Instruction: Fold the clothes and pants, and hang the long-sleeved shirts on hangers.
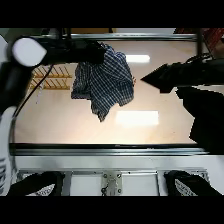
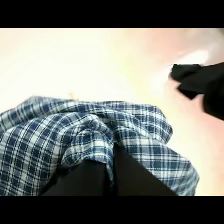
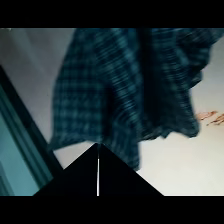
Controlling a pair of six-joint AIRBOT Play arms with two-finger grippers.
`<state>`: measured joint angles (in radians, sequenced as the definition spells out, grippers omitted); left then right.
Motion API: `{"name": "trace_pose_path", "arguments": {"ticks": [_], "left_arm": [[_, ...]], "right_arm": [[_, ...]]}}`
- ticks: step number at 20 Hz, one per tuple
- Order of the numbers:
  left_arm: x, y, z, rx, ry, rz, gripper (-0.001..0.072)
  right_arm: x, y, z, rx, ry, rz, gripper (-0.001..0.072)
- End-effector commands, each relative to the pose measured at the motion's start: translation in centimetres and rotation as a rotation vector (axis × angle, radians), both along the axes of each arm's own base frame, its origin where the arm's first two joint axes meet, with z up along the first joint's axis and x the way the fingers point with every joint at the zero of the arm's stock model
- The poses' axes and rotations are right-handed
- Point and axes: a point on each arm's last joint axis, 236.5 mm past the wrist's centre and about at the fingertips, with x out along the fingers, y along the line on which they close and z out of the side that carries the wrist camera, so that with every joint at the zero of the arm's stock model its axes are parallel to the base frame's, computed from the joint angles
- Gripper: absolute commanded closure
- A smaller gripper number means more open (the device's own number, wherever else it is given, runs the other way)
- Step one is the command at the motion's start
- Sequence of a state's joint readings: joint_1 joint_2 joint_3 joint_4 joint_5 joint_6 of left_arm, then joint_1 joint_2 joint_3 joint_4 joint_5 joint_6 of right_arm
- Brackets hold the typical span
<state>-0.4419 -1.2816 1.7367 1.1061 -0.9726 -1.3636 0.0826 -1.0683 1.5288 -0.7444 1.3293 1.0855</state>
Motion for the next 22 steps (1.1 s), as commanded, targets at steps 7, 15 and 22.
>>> {"name": "trace_pose_path", "arguments": {"ticks": [7, 15, 22], "left_arm": [[-10.0, -5.8, 4.9, -0.119, -0.07, -0.179, 0.0692], [11.2, -8.6, -10.3, -0.169, 0.247, 0.108, 0.008], [10.4, 4.1, -16.9, -0.011, 0.499, 0.192, 0.012]], "right_arm": [[0.6, -9.2, 10.2, 0.161, -0.259, -0.427, 0.0692], [2.4, -10.3, 8.4, 0.171, -0.175, -0.487, 0.0692], [4.4, -11.5, 4.3, 0.073, -0.082, -0.503, 0.0058]]}}
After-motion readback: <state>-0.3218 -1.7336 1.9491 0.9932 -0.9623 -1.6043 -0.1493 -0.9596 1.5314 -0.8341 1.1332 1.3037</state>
